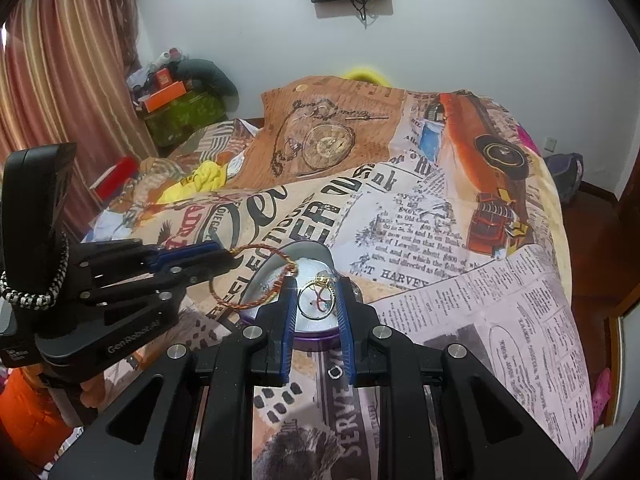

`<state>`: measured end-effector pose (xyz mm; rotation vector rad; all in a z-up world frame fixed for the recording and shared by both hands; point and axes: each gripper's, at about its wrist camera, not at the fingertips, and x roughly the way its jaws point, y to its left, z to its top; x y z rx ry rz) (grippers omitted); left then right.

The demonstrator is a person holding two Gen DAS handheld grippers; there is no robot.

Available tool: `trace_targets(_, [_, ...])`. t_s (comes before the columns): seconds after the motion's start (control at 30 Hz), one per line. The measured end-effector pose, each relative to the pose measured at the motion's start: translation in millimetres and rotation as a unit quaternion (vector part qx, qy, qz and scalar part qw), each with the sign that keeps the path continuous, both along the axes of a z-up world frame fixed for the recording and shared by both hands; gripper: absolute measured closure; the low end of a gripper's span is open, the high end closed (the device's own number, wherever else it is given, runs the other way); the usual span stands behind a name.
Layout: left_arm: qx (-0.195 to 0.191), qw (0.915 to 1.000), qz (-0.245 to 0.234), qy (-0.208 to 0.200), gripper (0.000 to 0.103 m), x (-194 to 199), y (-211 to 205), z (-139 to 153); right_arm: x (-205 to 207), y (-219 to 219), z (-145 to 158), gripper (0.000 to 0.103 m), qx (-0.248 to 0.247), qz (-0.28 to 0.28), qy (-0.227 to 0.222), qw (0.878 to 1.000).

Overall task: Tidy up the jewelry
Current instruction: 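Lower the bracelet and gold ring into the tin and open both grippers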

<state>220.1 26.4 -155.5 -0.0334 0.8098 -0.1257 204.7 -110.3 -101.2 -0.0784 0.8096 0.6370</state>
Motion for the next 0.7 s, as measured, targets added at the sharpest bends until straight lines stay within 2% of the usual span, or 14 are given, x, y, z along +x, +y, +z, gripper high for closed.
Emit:
trace_targets(0.3, [0.017, 0.9997, -0.010, 0.011, 0.093, 17, -5, -13, 12, 12, -16, 0.085, -0.011, 0.022, 0.019, 1.000])
trace_targets(0.7, [0.021, 0.9994, -0.016, 0.023, 0.093, 25, -7, -22, 24, 21, -36, 0.085, -0.024, 0.037, 0.044, 0.998])
